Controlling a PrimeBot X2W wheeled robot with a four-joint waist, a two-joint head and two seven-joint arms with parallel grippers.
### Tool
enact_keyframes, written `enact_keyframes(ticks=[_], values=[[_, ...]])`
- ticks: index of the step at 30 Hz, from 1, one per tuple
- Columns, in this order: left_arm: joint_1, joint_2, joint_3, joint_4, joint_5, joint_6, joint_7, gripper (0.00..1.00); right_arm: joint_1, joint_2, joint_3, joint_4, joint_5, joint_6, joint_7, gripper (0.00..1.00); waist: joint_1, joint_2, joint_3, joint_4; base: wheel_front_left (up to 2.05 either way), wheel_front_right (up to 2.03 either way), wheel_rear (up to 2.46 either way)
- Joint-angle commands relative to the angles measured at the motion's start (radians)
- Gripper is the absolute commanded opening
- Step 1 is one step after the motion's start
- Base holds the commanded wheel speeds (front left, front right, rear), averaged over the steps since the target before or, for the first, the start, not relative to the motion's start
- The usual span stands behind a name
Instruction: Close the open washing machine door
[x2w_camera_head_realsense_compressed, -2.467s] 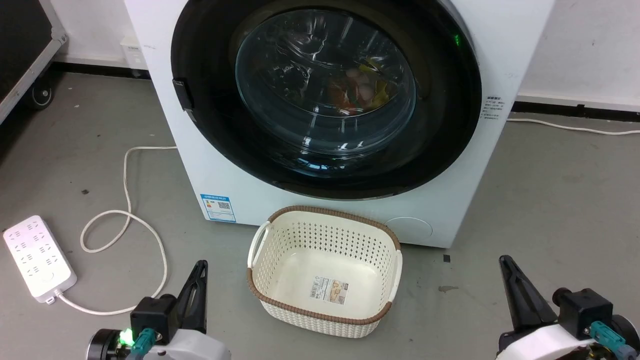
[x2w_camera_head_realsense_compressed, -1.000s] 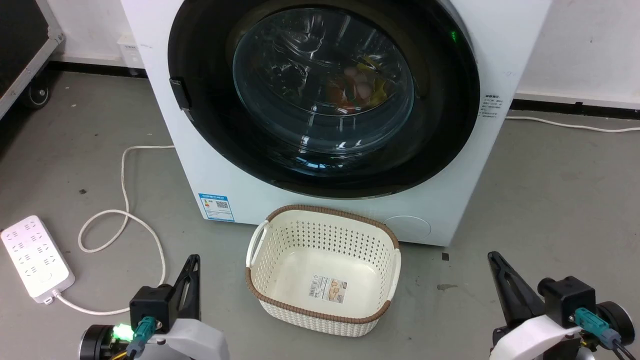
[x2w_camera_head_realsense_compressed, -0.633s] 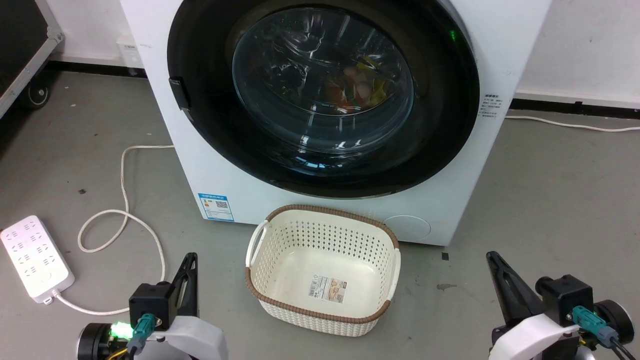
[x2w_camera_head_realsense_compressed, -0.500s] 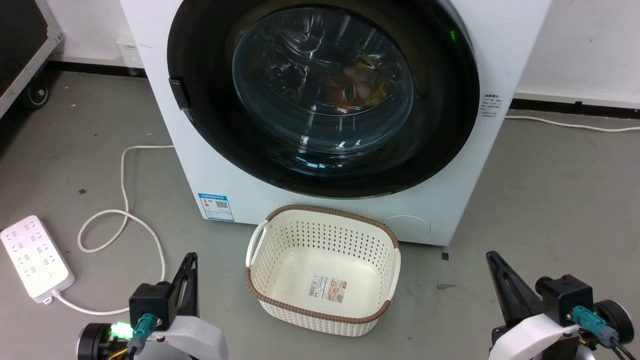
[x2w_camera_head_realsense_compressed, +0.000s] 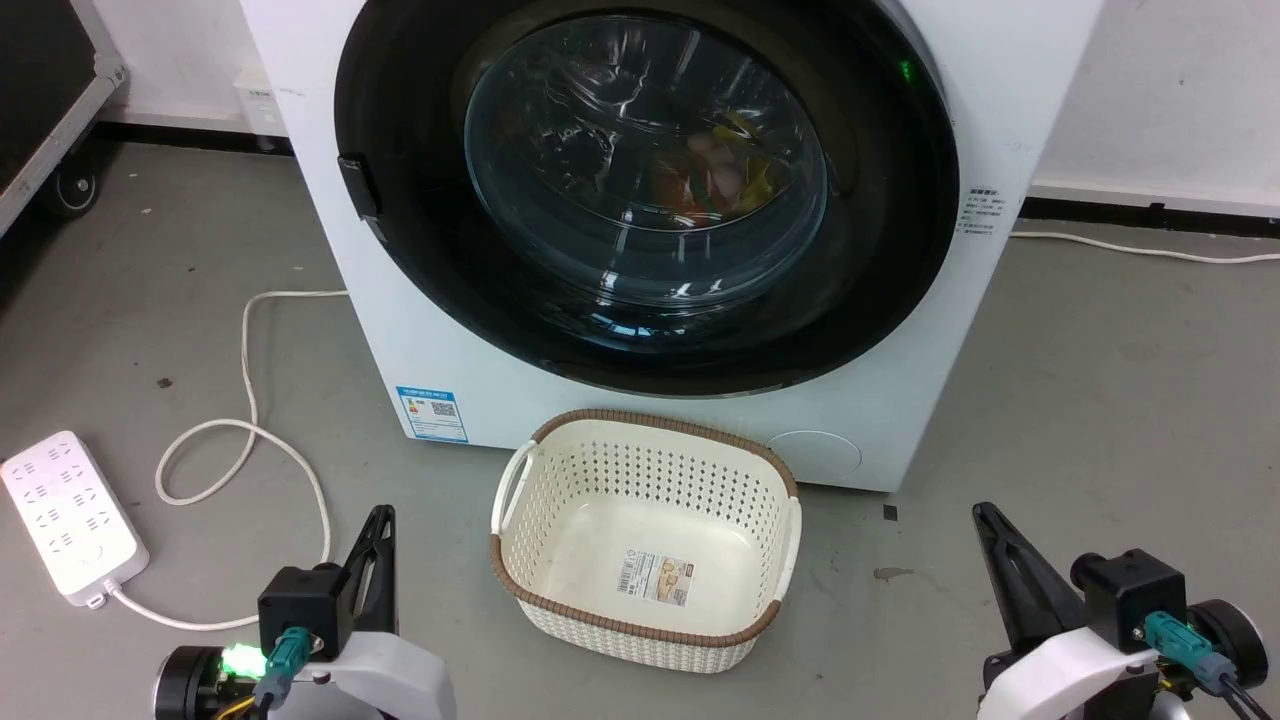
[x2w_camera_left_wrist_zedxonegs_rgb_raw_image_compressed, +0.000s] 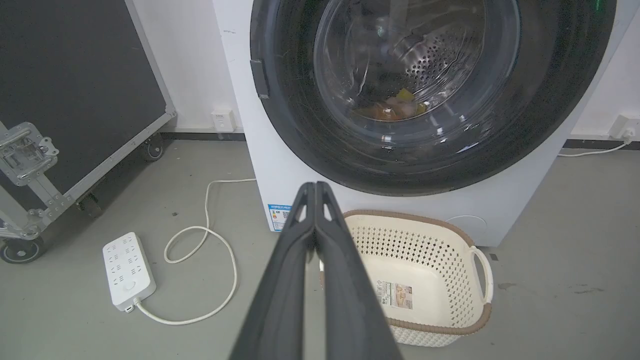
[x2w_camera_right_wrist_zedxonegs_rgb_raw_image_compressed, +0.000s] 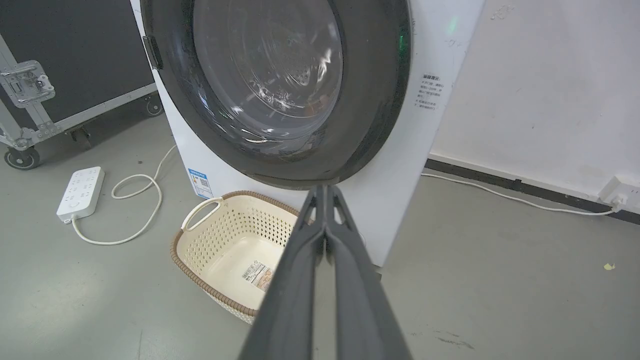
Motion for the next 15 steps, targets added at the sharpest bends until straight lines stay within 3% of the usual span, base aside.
enact_keyframes(ticks=[1,15], values=[[-0.015,-0.001,0.003,-0.005,0.003,0.003,0.000,0.00,-0.014,0.004,0.000,-0.005,-0.008,-0.001,0.000,0.00,0.0000,0.0000,0.000,0.000,0.00,0.00,0.00],[-0.015,-0.001,0.003,-0.005,0.003,0.003,0.000,0.00,-0.014,0.004,0.000,-0.005,-0.008,-0.001,0.000,0.00,0.0000,0.0000,0.000,0.000,0.00,0.00,0.00]])
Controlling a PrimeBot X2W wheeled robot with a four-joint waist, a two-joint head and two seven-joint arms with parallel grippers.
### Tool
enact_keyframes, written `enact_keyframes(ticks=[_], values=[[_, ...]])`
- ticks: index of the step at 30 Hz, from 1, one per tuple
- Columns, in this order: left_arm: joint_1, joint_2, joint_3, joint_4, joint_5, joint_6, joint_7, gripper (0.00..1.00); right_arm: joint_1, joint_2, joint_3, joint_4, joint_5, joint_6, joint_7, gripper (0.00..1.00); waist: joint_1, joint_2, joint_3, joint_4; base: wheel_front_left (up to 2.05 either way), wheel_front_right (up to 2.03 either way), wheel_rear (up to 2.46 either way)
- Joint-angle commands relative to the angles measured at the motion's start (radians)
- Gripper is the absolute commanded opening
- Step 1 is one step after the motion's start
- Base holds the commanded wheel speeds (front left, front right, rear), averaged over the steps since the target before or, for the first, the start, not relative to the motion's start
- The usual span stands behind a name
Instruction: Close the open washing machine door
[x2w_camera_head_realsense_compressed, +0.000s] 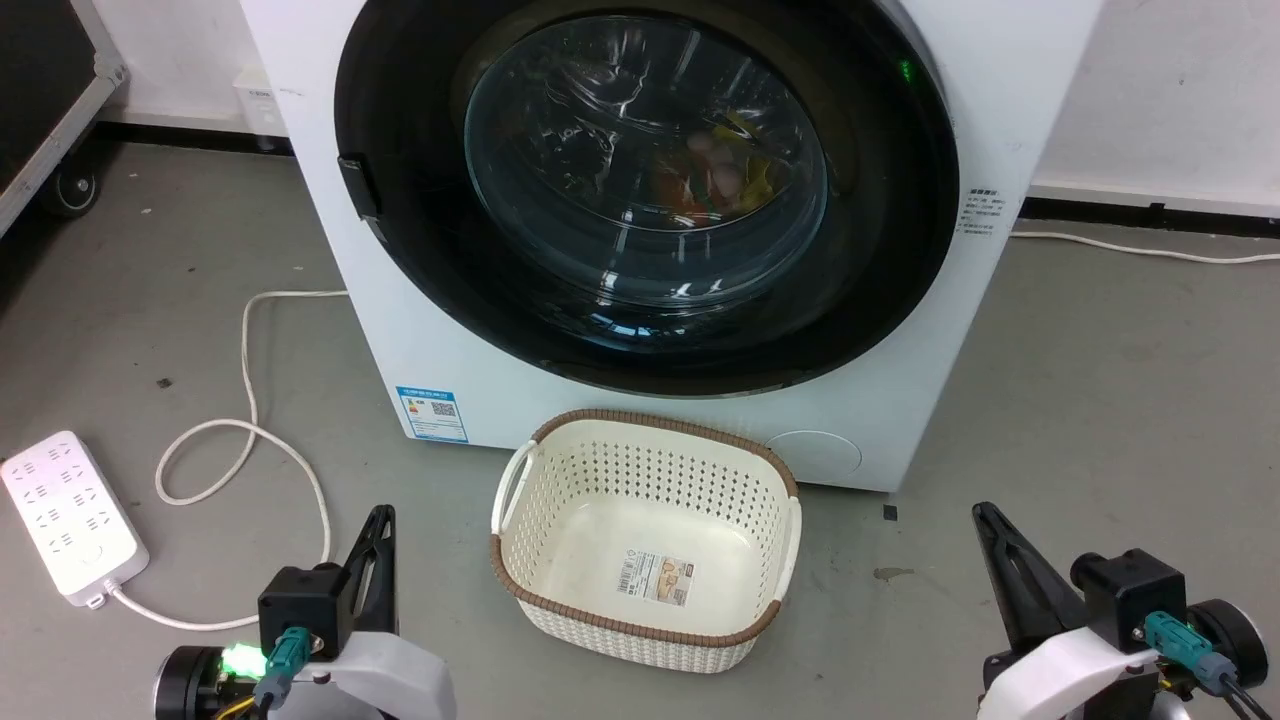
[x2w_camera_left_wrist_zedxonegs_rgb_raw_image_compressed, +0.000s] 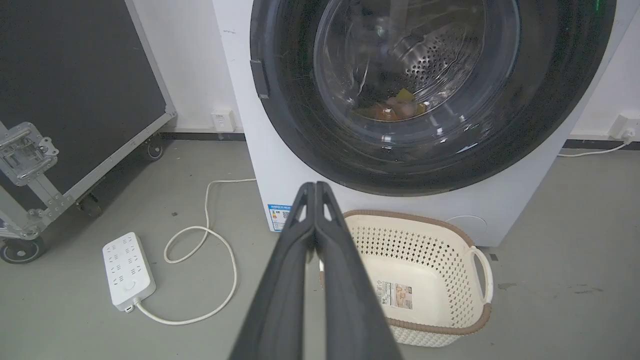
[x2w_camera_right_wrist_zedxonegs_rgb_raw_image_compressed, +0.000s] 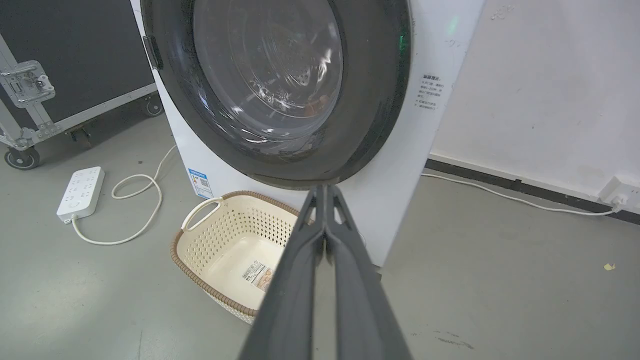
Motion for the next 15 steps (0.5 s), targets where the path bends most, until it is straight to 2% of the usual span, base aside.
enact_keyframes(ticks=[1,15], values=[[-0.015,-0.001,0.003,-0.005,0.003,0.003,0.000,0.00,-0.014,0.004,0.000,-0.005,-0.008,-0.001,0.000,0.00,0.0001,0.0000,0.000,0.000,0.00,0.00,0.00],[-0.015,-0.001,0.003,-0.005,0.003,0.003,0.000,0.00,-0.014,0.004,0.000,-0.005,-0.008,-0.001,0.000,0.00,0.0001,0.0000,0.000,0.000,0.00,0.00,0.00]])
